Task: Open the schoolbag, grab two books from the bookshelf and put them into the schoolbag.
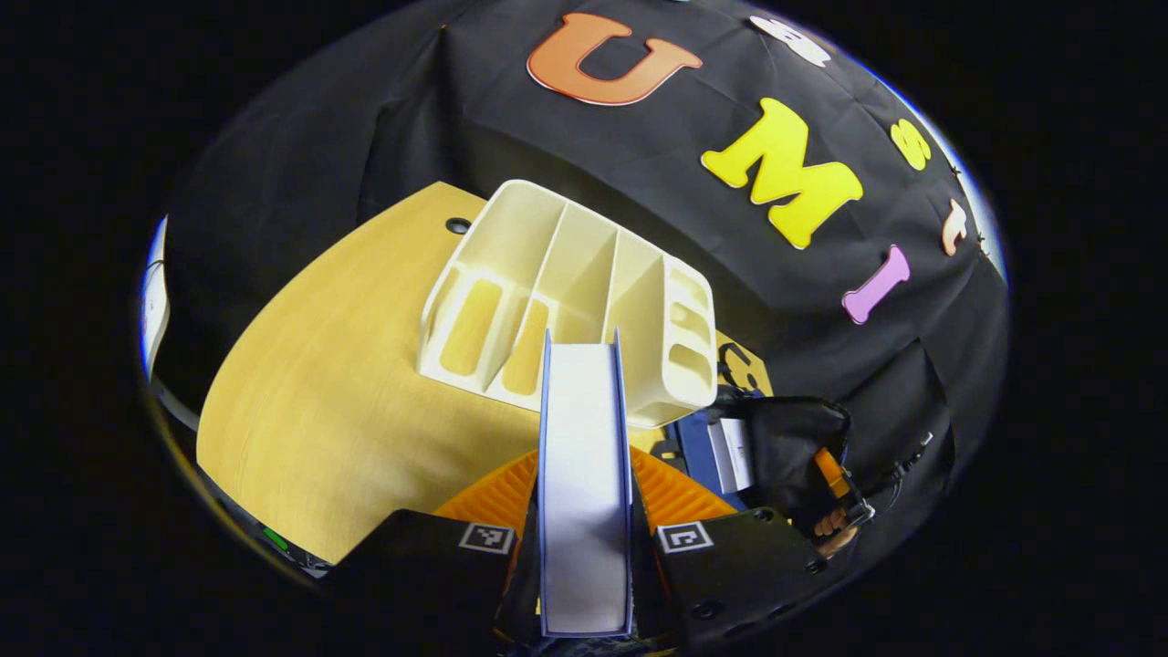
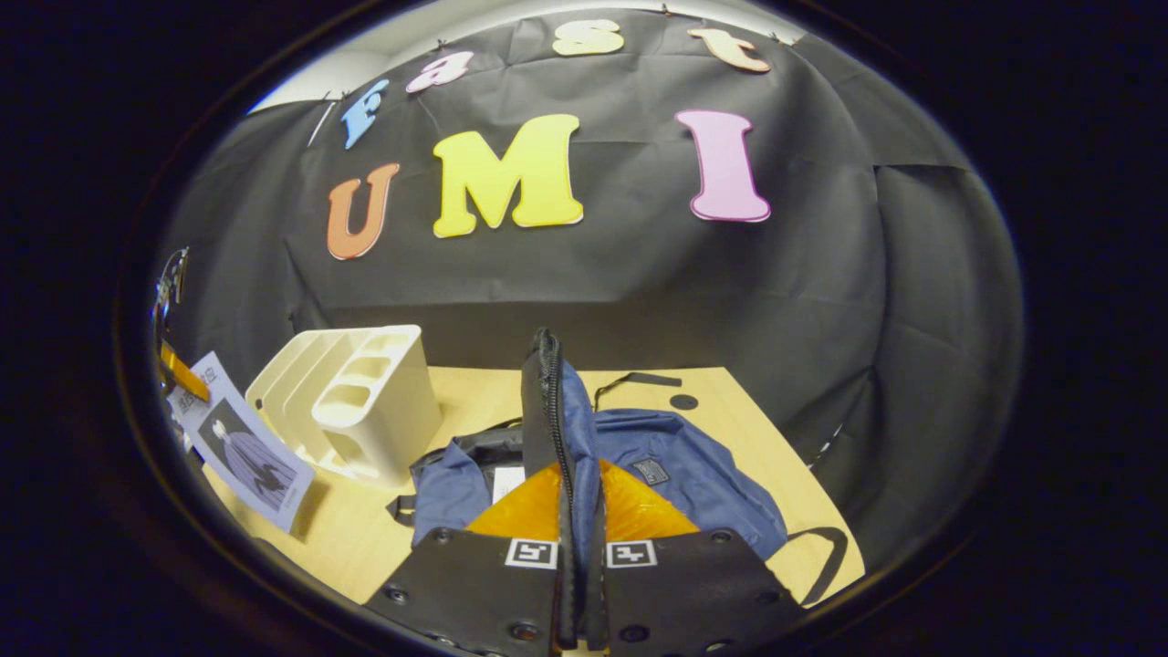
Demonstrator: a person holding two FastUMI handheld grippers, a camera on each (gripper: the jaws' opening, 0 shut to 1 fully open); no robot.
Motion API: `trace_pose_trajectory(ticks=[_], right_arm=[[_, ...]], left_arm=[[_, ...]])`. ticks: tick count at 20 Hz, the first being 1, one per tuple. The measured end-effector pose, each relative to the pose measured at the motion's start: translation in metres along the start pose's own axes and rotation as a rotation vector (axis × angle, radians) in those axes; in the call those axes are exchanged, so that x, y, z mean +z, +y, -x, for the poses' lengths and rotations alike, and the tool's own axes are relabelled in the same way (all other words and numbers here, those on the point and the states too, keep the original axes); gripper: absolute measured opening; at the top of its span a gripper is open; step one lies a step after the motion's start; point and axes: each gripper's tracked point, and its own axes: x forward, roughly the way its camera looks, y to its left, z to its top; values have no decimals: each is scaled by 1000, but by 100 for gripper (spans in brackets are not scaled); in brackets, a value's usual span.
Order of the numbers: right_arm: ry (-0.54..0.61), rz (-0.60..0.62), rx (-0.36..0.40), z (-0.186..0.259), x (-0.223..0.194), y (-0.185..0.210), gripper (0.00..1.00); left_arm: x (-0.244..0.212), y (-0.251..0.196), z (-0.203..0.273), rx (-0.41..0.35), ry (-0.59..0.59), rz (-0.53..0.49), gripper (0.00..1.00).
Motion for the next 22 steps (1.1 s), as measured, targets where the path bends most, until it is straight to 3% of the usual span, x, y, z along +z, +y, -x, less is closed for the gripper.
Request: trace_pose_trajectory(ticks=[7,12,14,18,22], right_arm=[[-4,5,-8,2,4,1,5],[-16,-21,-9,6,14,-1,5],[-24,-16,-17,7,19,-2,5],[-43,-4,-5,9,33,-3,5],[-58,0,12,11,43,-6,4]], left_arm=[[-27,-79,-23,-200,50,-31,43],[-28,-150,-48,-435,64,73,43],[-28,-169,-67,-489,71,108,43],[-25,-189,-111,-513,71,181,43],[-20,-191,-164,-449,56,257,43]])
